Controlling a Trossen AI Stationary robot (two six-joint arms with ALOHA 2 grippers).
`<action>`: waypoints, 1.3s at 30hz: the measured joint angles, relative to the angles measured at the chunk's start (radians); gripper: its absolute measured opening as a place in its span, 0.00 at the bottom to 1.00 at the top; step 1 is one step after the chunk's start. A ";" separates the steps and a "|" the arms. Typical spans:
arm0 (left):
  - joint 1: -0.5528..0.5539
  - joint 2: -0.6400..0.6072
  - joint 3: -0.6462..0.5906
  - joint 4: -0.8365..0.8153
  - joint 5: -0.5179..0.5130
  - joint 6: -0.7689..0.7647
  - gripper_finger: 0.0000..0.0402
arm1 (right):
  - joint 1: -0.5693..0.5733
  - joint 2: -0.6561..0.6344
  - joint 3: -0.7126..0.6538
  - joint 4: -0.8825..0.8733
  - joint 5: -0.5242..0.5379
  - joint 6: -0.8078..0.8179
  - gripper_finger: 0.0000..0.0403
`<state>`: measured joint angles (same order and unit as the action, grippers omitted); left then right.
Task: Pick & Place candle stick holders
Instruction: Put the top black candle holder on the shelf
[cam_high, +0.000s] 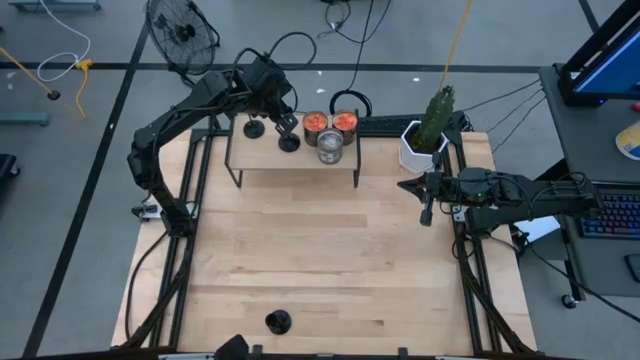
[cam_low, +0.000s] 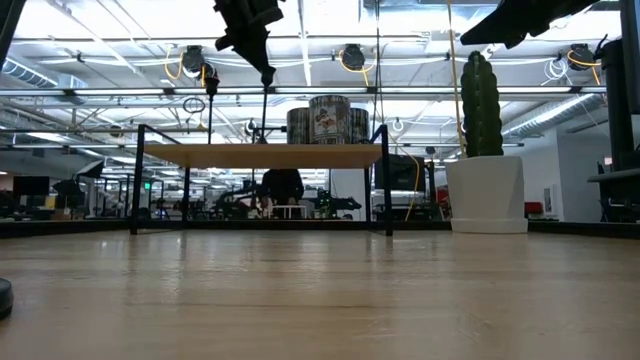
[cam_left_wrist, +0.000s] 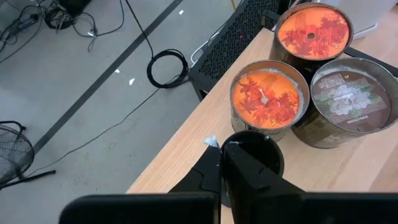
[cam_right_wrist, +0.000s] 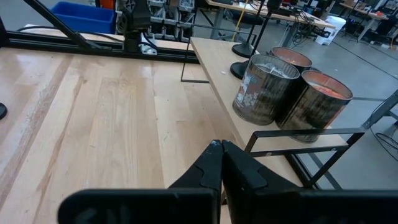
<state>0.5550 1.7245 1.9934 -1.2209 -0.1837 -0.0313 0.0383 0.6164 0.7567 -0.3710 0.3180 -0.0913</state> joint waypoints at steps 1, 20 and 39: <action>0.000 0.000 0.000 0.000 0.000 0.000 0.01 | 0.000 0.000 0.000 0.000 0.000 0.000 0.00; 0.021 -0.003 0.053 -0.048 -0.027 0.003 0.00 | 0.000 0.000 0.000 0.000 0.000 0.000 0.00; 0.043 -0.001 0.091 -0.066 -0.077 0.011 0.00 | 0.000 0.000 0.000 0.000 0.000 -0.001 0.00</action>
<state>0.5983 1.7233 2.0846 -1.2869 -0.2612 -0.0207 0.0381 0.6163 0.7567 -0.3711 0.3180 -0.0921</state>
